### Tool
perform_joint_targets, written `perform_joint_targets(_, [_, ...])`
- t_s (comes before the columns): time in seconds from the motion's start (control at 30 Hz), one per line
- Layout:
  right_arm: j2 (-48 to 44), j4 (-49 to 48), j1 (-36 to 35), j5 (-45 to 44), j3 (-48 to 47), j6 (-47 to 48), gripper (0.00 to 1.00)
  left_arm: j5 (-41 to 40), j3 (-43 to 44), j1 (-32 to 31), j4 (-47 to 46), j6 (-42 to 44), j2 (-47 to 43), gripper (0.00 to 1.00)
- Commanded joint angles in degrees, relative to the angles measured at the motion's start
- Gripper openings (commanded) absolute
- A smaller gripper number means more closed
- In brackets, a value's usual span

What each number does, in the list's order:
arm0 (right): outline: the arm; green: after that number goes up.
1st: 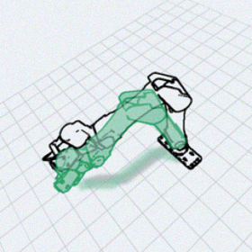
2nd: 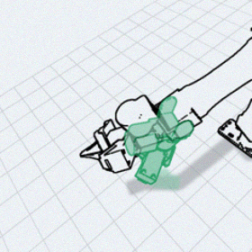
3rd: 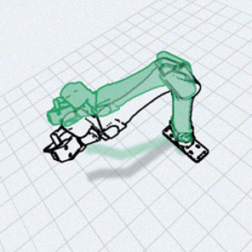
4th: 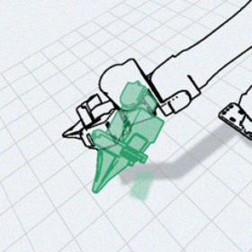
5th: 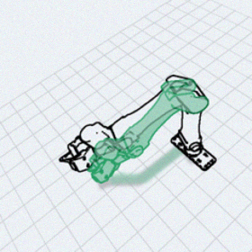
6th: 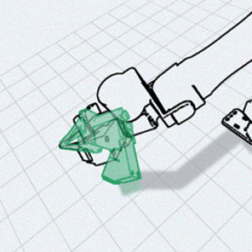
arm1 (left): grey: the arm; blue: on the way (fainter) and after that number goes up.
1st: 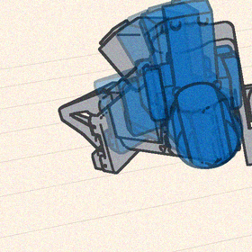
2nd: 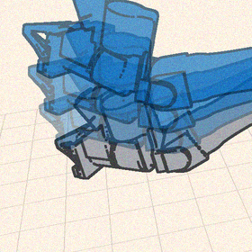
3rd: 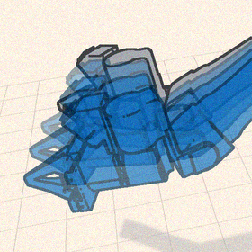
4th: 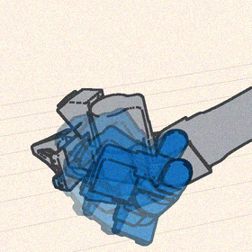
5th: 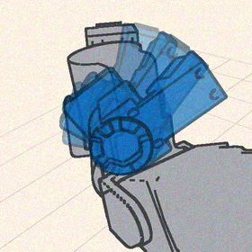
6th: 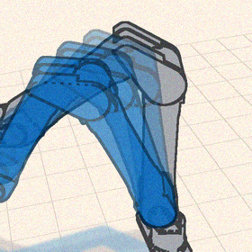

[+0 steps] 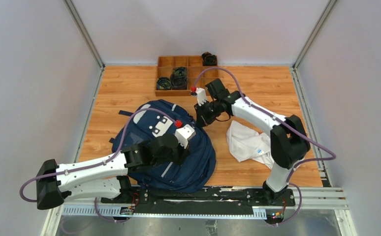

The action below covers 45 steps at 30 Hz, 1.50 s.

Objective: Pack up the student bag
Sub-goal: Zip the student bag at the center of the board.

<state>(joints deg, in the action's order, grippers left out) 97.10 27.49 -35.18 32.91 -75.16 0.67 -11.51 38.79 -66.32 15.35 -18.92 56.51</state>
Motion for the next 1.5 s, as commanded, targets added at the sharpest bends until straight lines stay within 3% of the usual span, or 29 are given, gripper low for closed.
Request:
perform_joint_targets(0.0, [5.62,-0.87,-0.86,-2.29,-7.62,3.62,0.00,10.03,-0.29,-0.56,-0.75,1.29,-3.51,0.00])
perform_joint_targets(0.27, [14.59,1.95,-0.84,0.44,-20.24,6.76,0.00,14.47,-1.82,-0.56,-0.27,0.68,-6.77,0.00])
perform_joint_targets(0.6, [20.30,-0.52,-0.98,9.00,-28.11,7.07,0.00,17.97,-1.54,-0.56,-2.16,-0.16,-6.55,0.00])
perform_joint_targets(0.83, [20.51,-0.91,-1.68,9.28,-27.00,7.86,0.00,17.53,-0.49,-0.60,-1.68,0.02,-7.20,0.00])
perform_joint_targets(1.0, [18.06,-1.16,-1.28,4.20,-23.73,6.16,0.01,12.69,0.11,-0.56,-0.46,-0.43,-8.28,0.00])
perform_joint_targets(1.1, [15.31,-1.08,1.22,2.83,-21.75,1.46,0.39,6.37,1.23,-0.56,0.76,-1.14,-9.31,0.00])
perform_joint_targets(1.23, [5.79,-5.92,6.30,-2.29,-11.60,-6.44,0.63,-2.86,2.84,0.14,2.70,-3.19,-9.61,0.00])
perform_joint_targets(1.47, [-12.09,-9.93,14.51,-6.83,10.26,-17.55,0.74,-4.73,5.55,7.72,-0.56,-7.55,-5.71,0.00])
